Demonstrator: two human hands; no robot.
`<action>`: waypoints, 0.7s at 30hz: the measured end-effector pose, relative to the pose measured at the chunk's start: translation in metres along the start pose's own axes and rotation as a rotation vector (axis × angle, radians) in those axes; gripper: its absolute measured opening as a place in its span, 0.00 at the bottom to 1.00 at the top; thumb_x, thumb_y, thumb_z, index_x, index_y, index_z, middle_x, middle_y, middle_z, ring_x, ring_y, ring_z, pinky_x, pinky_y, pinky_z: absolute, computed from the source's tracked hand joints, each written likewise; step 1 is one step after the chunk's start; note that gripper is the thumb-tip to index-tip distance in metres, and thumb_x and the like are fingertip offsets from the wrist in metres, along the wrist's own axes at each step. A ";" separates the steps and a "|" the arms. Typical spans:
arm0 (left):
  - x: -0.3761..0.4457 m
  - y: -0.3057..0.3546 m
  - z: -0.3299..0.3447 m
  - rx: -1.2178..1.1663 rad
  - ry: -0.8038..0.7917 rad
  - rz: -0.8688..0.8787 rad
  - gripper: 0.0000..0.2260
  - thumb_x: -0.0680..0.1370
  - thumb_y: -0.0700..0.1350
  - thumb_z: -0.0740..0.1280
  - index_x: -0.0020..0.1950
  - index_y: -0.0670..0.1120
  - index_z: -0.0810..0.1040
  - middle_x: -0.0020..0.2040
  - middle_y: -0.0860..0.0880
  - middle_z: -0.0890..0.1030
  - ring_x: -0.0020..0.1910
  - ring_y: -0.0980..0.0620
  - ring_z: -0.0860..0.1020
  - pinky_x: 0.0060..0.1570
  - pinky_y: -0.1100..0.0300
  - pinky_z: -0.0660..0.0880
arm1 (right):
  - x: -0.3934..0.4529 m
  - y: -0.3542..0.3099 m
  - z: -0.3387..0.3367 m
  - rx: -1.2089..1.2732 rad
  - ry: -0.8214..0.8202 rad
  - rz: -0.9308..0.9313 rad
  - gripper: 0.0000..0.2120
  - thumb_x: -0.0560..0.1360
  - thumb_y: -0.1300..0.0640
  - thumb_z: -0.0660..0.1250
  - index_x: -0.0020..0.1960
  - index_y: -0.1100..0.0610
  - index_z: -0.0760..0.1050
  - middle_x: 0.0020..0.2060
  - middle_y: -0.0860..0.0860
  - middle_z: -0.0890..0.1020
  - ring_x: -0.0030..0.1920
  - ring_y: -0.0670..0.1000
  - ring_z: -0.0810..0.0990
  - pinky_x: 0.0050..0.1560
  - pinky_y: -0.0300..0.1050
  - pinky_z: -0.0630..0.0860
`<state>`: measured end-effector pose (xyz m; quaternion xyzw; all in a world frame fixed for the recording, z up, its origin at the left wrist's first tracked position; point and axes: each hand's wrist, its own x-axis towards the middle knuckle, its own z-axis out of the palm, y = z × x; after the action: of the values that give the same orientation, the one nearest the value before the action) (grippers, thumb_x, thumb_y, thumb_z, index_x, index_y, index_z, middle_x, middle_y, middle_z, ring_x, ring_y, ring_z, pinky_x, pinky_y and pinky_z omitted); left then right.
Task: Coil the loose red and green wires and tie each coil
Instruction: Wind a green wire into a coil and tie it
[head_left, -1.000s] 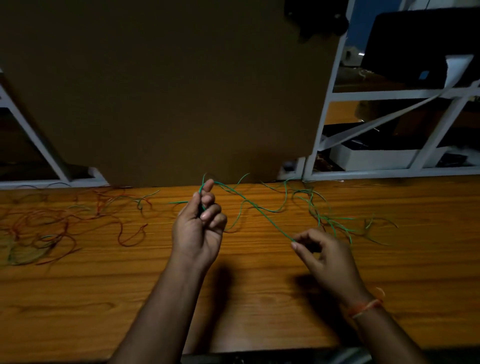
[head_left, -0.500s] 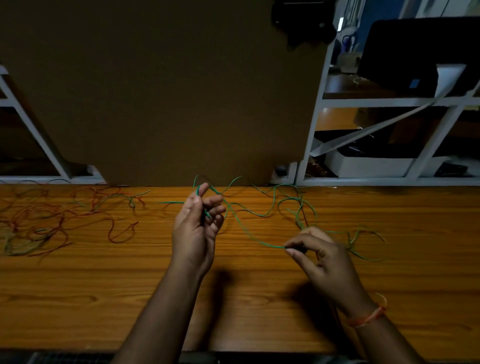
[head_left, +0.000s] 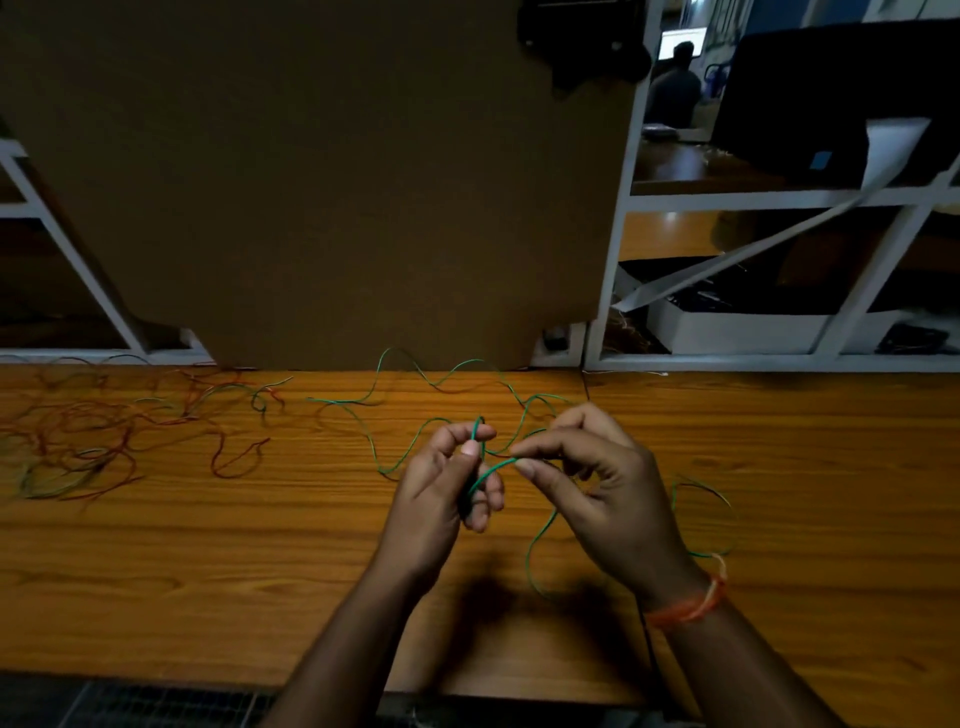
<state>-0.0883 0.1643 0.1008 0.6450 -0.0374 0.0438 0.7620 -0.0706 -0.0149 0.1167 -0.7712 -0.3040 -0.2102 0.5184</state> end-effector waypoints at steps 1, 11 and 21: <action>0.000 0.000 0.000 -0.006 -0.002 -0.005 0.13 0.84 0.46 0.61 0.63 0.39 0.73 0.30 0.48 0.73 0.25 0.55 0.66 0.26 0.64 0.63 | 0.001 0.001 -0.001 0.000 0.010 0.011 0.05 0.75 0.58 0.75 0.51 0.52 0.85 0.43 0.47 0.77 0.43 0.47 0.77 0.41 0.34 0.70; -0.016 0.003 -0.003 -0.378 -0.170 -0.224 0.10 0.79 0.47 0.64 0.44 0.41 0.76 0.25 0.53 0.58 0.23 0.58 0.54 0.26 0.65 0.51 | -0.002 0.017 0.009 0.190 0.048 0.158 0.07 0.76 0.63 0.73 0.51 0.53 0.85 0.47 0.48 0.81 0.50 0.52 0.82 0.48 0.49 0.80; -0.012 0.008 -0.025 -0.884 -0.125 -0.266 0.14 0.84 0.47 0.58 0.42 0.46 0.75 0.24 0.55 0.63 0.24 0.59 0.54 0.26 0.66 0.51 | -0.017 0.040 0.026 0.292 -0.303 0.389 0.13 0.81 0.49 0.63 0.42 0.55 0.77 0.34 0.49 0.79 0.37 0.47 0.77 0.42 0.45 0.73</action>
<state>-0.1009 0.1902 0.1029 0.2588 -0.0154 -0.1132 0.9592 -0.0548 -0.0058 0.0692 -0.7549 -0.2514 0.0569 0.6031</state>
